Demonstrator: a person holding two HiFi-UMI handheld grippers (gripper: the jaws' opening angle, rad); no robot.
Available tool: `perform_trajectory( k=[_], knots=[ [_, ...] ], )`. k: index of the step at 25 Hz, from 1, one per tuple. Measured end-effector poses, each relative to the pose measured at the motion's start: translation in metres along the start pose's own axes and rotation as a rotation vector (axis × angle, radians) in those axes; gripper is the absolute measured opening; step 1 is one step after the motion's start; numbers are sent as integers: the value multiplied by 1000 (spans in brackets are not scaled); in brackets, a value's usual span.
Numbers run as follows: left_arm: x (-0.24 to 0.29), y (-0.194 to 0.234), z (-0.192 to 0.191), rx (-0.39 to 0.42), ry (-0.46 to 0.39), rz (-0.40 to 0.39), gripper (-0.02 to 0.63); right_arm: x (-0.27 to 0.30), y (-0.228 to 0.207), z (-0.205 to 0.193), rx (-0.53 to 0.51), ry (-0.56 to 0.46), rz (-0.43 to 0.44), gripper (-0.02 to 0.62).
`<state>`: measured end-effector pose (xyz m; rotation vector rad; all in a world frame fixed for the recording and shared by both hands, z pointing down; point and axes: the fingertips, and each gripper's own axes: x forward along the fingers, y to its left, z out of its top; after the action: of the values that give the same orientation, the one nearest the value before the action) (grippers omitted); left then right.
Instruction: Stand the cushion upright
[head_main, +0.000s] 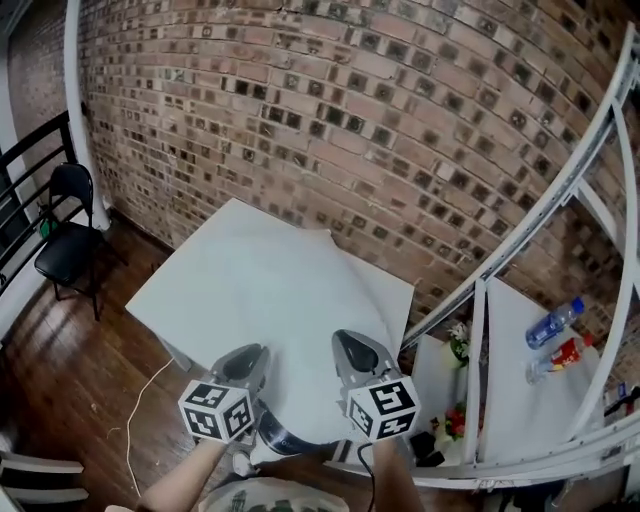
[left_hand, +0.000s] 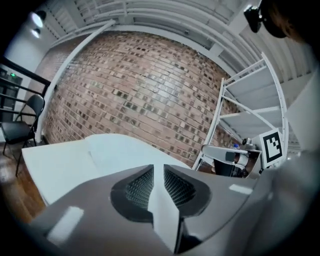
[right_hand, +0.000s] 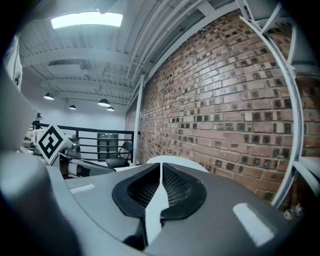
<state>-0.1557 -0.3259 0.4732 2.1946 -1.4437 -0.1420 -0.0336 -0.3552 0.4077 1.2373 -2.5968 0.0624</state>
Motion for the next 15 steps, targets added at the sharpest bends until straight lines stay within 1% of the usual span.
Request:
perform_trajectory(
  k=[1, 2, 4, 8, 9, 12, 15],
  knots=[
    [8, 6, 0, -16, 16, -1, 38, 3, -13, 1, 7, 20, -9, 14],
    [15, 14, 1, -33, 30, 4, 56, 6, -24, 1, 14, 45, -11, 14],
    [28, 29, 1, -76, 60, 15, 113, 13, -45, -1, 19, 107, -3, 27],
    [48, 54, -5, -185, 132, 21, 188, 26, -77, -7, 26, 214, 24, 66],
    [52, 58, -8, -210, 146, 19, 206, 30, -83, -9, 49, 234, 37, 72],
    [62, 68, -10, -269, 179, 3, 250, 44, -102, -19, 157, 288, 86, 139],
    [74, 77, -12, -326, 215, -10, 296, 59, -126, -30, 237, 331, 127, 163]
  ],
)
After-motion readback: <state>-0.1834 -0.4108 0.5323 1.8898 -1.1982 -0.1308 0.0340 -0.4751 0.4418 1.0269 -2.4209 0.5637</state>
